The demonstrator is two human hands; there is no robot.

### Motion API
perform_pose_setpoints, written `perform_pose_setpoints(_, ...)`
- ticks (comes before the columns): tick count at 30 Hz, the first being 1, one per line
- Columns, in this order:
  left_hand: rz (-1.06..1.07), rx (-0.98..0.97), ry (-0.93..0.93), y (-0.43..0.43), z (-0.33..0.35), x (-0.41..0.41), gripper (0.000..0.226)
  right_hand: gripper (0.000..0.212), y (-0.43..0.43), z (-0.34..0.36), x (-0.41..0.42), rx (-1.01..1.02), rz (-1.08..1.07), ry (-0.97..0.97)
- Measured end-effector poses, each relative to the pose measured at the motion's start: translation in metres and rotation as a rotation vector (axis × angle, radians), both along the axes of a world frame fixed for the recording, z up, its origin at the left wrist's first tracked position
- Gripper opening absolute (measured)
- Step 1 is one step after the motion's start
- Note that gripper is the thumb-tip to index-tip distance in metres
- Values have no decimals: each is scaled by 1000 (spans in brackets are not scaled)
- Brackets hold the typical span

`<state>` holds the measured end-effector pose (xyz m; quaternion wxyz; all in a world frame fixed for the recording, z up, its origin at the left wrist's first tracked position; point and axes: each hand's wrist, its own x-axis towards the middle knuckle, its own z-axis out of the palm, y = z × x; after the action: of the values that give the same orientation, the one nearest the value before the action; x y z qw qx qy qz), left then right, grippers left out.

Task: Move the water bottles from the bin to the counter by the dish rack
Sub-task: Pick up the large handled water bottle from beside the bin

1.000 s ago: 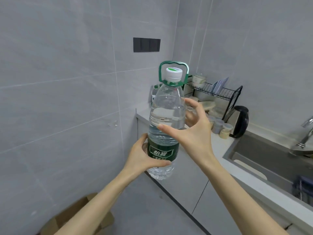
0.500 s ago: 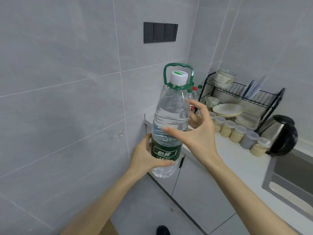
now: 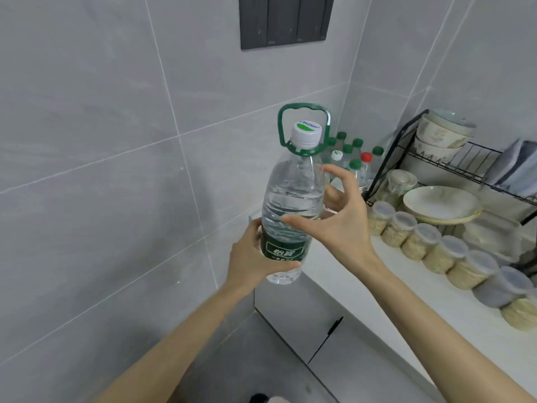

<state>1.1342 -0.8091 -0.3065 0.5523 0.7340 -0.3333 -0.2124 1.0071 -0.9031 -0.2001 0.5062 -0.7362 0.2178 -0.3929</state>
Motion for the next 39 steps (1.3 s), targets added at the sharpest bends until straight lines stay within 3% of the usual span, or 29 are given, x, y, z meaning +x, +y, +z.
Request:
perform_pose_setpoints(18,-136,79,44,-160,-73,129,85,86,-145,-58,122,81,-125,288)
perform_pose_setpoints(27,-124,81,72,-206,-98,153,79,87,-187,-81,153,165,-135,421)
perform_pose_setpoints(39,-102,131,49,-230,-101,164,97,88,-220,-90,168,157,-99,441)
